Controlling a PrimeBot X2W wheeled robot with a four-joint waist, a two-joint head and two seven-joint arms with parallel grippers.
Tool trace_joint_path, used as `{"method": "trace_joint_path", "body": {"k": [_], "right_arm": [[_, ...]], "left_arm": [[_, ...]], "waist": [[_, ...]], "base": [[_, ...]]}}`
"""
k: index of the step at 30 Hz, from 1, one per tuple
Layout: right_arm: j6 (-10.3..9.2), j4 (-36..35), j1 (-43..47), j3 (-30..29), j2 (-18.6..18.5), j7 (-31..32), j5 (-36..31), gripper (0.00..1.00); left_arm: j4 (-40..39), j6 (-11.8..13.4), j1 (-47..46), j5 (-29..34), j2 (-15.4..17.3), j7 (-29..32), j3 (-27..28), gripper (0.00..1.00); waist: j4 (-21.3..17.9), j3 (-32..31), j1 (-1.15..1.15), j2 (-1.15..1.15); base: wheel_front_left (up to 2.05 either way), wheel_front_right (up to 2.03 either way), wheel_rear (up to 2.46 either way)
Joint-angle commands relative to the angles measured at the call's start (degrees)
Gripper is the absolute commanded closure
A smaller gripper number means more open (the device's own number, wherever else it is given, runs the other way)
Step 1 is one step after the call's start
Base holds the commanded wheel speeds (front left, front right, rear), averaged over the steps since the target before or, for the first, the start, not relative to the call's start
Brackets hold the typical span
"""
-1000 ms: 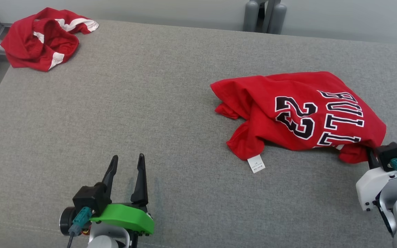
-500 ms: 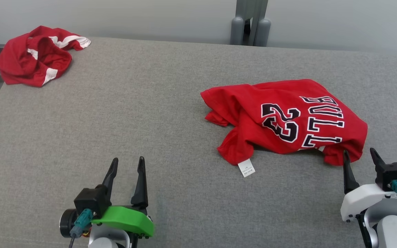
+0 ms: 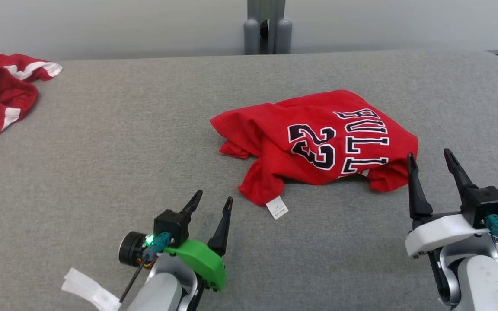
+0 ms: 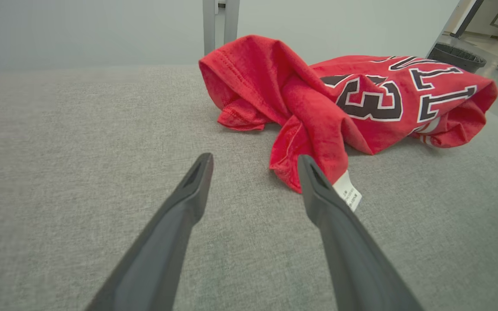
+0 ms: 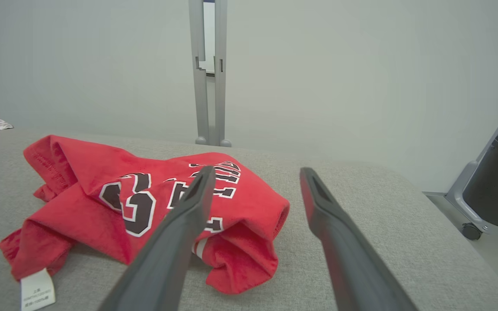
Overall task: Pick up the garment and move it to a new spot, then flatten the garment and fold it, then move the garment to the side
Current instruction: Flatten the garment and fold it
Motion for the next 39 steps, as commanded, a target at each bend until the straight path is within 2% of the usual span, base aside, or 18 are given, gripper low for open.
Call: {"method": "trace_joint_path", "body": {"k": [1, 7, 13, 14, 15, 16, 17, 25, 29, 39], "right_arm": [[-0.08, -0.68, -0.84, 0.55, -0.07, 0.06, 0.75, 0.0], [-0.08, -1.6, -1.45, 3.11, 0.01, -1.08, 4.12, 0.0], [-0.08, -2.09, -1.45, 3.34, 0.03, -1.84, 4.86, 0.0], [-0.08, -2.26, -1.37, 3.3, 0.03, -2.02, 4.87, 0.0], [-0.08, -2.46, -1.37, 3.18, 0.03, -2.3, 4.7, 0.0], [-0.08, -2.55, -1.27, 3.02, 0.03, -2.56, 4.64, 0.0], [-0.08, -2.56, -1.05, 2.95, 0.04, -2.68, 4.61, 0.0], [-0.08, -2.56, 0.78, 1.5, 0.02, -3.17, 4.57, 0.0], [-0.08, -2.46, 1.59, 0.52, 0.02, -3.01, 4.08, 0.0], [-0.08, -1.38, 2.81, -0.88, 0.0, -2.94, 4.15, 0.0]], "left_arm": [[1.48, -0.13, -2.31, -0.63, 0.24, 0.05, -0.5, 0.0], [11.77, 0.03, -9.5, -3.6, 0.26, 0.49, -3.9, 0.0], [18.54, 0.43, -12.52, -6.2, 0.25, 0.12, -4.26, 0.0], [19.43, 0.39, -12.83, -6.89, 0.26, 0.11, -4.42, 0.11], [19.96, 0.3, -13.09, -7.16, 0.26, 0.01, -4.65, 0.6], [20.62, 0.14, -13.33, -7.45, 0.26, -0.03, -5.01, 0.91], [21.03, 0.05, -13.34, -7.81, 0.25, -0.12, -5.35, 1.0], [20.5, 1.25, -13.73, -10.52, 0.27, -1.52, -5.91, 1.0], [18.26, 2.7, -13.47, -10.54, 1.83, -1.87, -3.24, 1.0], [8.82, 6.61, -4.43, -11.73, 6.87, -1.81, 7.39, 1.0]], "waist": [[-4.02, 3.06, 0.0, 0.0], [-9.34, 5.57, 0.0, 0.0], [-11.98, 6.11, 0.0, 0.0], [-12.18, 6.07, 0.0, 0.0], [-12.28, 6.03, 0.0, 0.0], [-12.31, 5.93, 0.0, 0.0], [-12.24, 5.76, 0.0, 0.0], [-8.78, 3.13, 0.0, 0.0], [-5.89, 1.58, 0.0, 0.0], [0.18, -0.21, 0.0, 0.0]], "base": [[0.0, 0.0, 0.0], [0.0, 0.0, 0.0], [0.0, 0.0, 0.0], [0.0, 0.0, 0.0], [0.0, 0.0, 0.0], [0.0, 0.0, 0.0], [0.0, 0.0, 0.0], [0.0, 0.0, 0.0], [0.0, 0.0, 0.0], [0.0, 0.0, 0.0]]}}
